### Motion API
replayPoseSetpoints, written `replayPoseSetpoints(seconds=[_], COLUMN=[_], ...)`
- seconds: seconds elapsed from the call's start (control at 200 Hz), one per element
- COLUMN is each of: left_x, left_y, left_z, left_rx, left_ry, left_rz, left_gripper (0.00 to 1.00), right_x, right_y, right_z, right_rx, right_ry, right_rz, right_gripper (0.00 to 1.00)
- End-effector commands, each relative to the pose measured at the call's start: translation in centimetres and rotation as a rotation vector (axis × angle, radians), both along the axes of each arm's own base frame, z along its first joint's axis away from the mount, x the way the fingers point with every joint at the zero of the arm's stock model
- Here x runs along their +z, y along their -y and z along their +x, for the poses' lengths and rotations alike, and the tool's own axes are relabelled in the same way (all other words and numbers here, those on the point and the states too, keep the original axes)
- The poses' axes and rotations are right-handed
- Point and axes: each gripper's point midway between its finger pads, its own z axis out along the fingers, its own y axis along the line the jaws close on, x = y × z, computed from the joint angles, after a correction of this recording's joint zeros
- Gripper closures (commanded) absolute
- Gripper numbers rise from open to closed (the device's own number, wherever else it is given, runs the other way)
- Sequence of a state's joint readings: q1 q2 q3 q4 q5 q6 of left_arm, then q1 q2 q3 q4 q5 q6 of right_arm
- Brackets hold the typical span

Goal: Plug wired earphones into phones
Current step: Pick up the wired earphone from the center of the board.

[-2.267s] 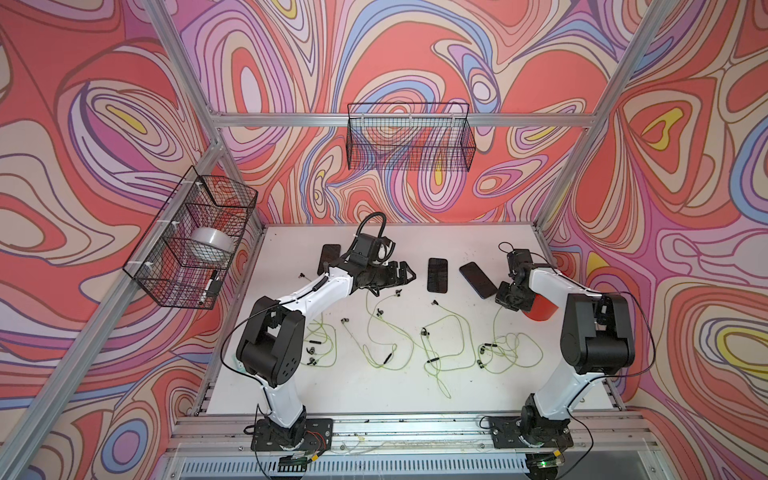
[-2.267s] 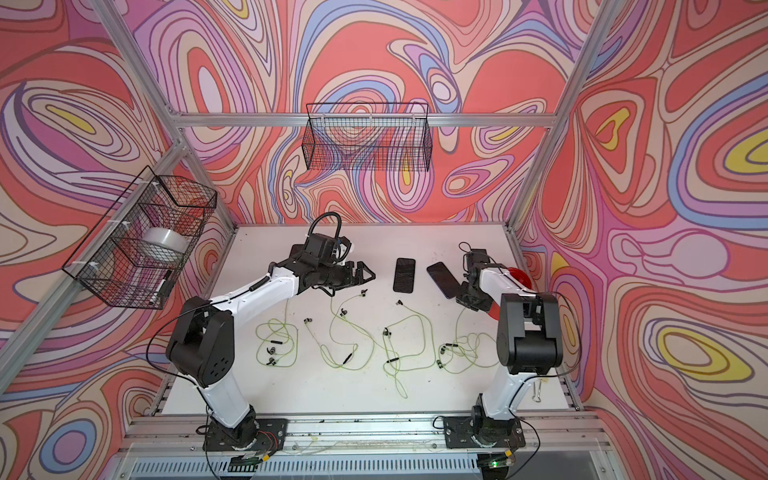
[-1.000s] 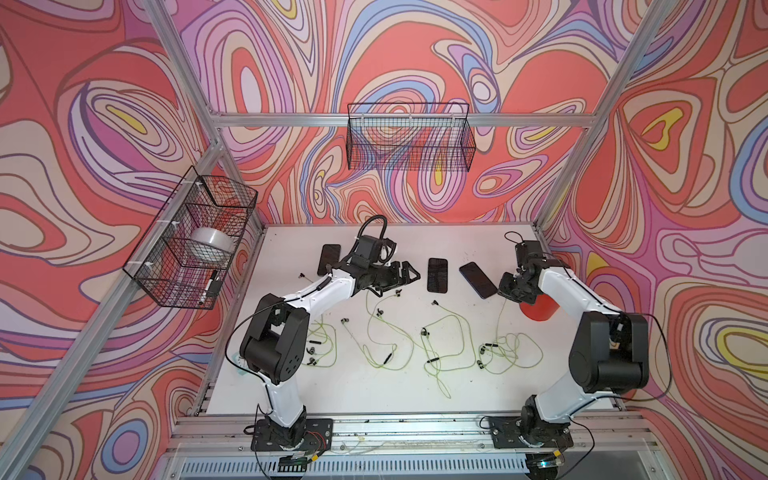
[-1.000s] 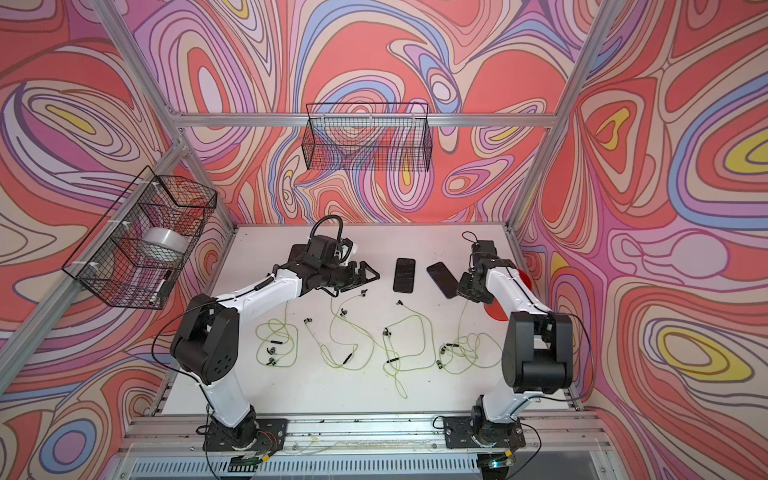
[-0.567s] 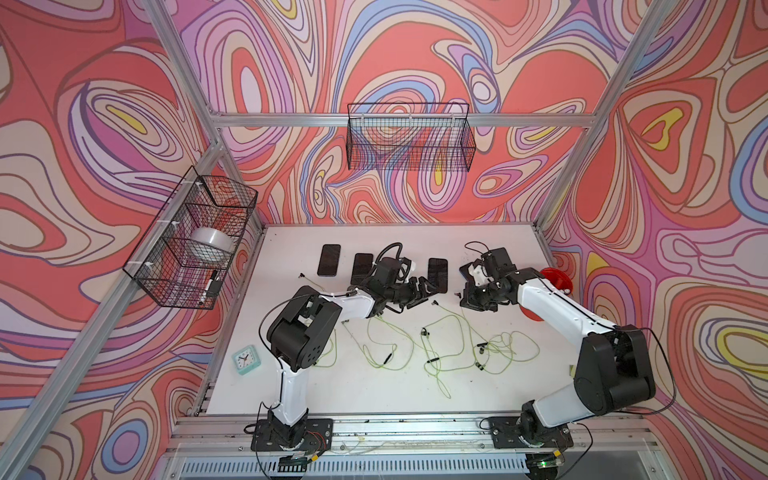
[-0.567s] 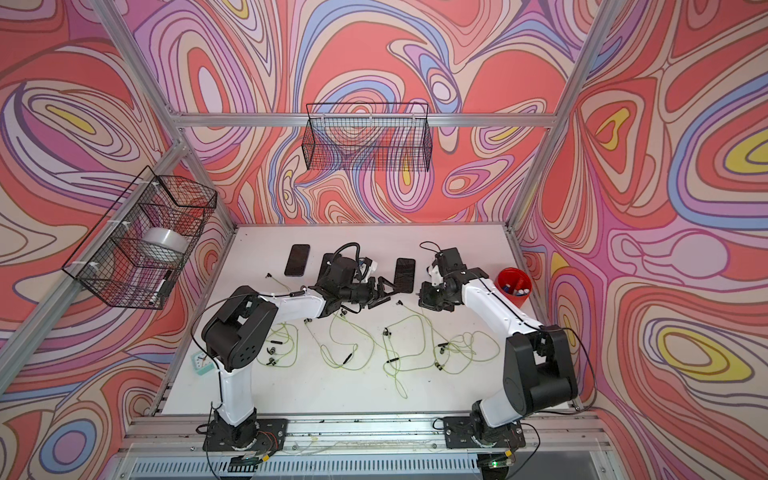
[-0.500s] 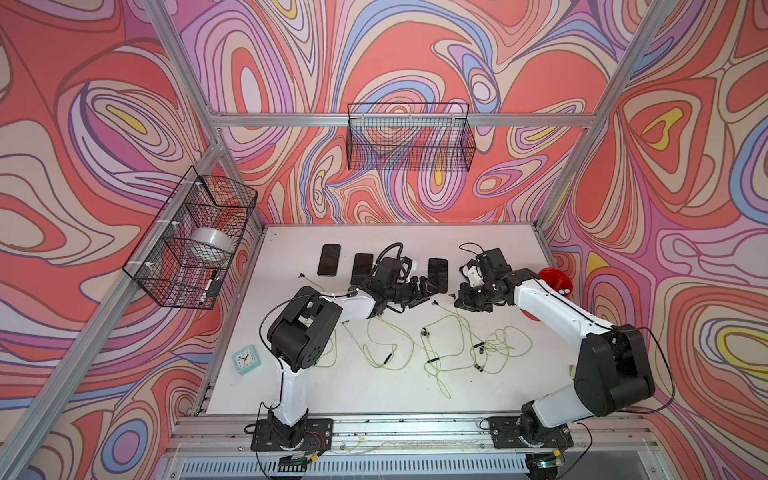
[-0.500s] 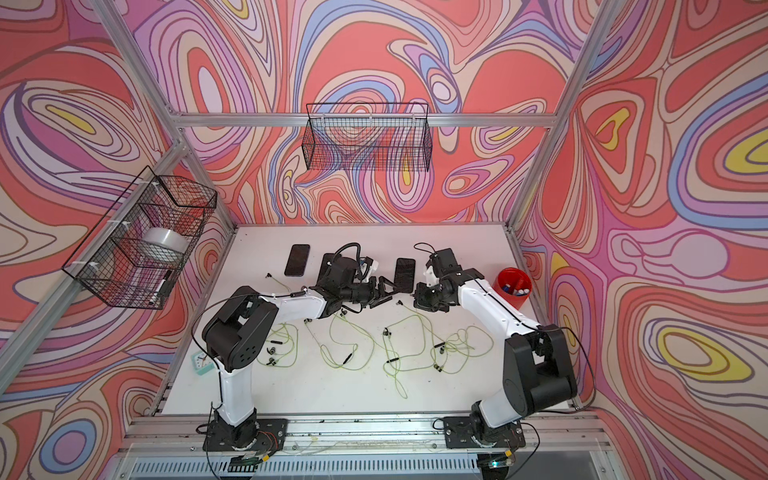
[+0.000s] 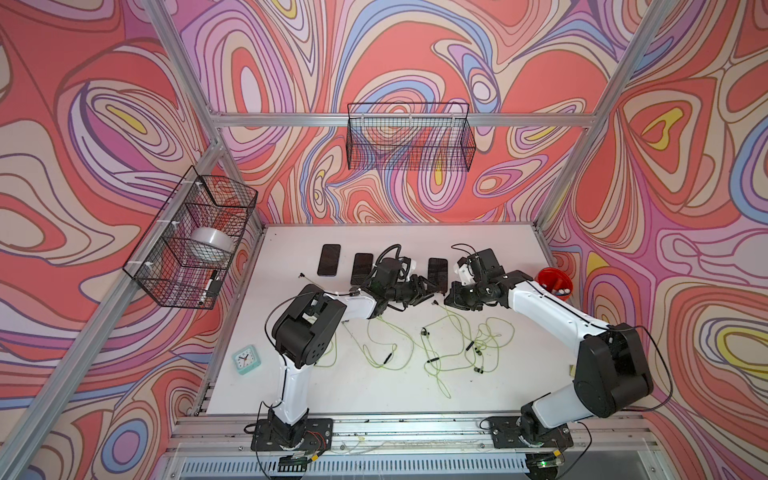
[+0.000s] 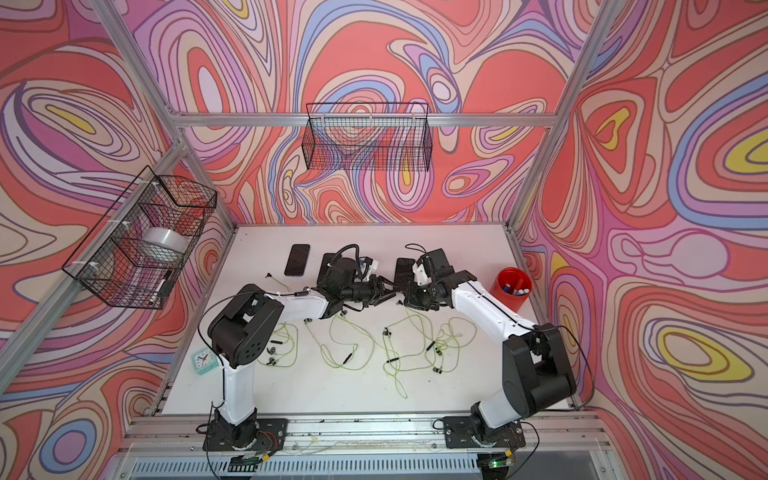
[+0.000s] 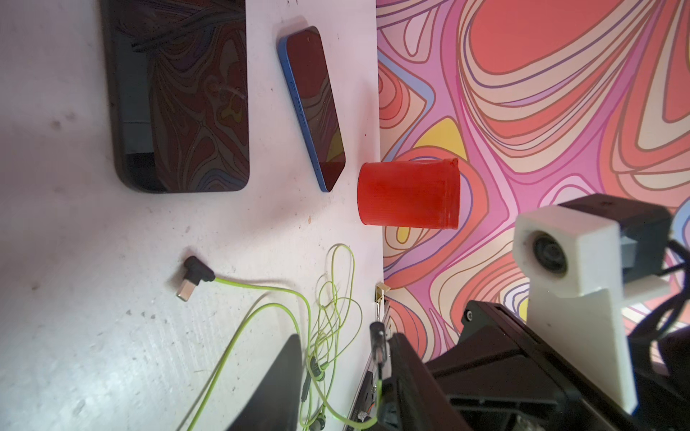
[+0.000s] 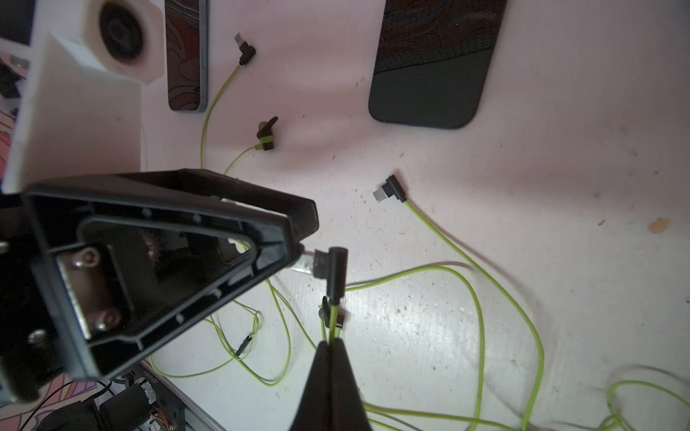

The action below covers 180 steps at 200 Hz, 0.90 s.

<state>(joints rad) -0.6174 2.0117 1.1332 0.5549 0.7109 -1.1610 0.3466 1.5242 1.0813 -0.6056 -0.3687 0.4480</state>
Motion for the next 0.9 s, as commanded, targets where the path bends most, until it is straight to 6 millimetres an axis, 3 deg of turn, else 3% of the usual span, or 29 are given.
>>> replayPoseSetpoints(seconds=[0.0, 0.255, 0.896], left_x=[0.6, 0.3, -0.7], left_y=[0.7, 1.1, 1.0], left_z=[-0.1, -0.3, -0.4], left_rx=[-0.013, -0.023, -0.02], left_ry=[0.006, -0.002, -0.035], left_rz=[-0.038, -0.058, -0.038], left_gripper=[0.65, 0.66, 0.97], right_x=[-0.7, -1.3, -1.8], right_y=[-0.4, -0.8, -1.0], right_z=[0.1, 0.3, 0.7], right_rx=[0.003, 0.004, -0.012], right_ry=[-0.01, -0.018, -0.03], right_rz=[0.008, 0.024, 0.017], right_gripper=[1.0, 1.0, 1.0])
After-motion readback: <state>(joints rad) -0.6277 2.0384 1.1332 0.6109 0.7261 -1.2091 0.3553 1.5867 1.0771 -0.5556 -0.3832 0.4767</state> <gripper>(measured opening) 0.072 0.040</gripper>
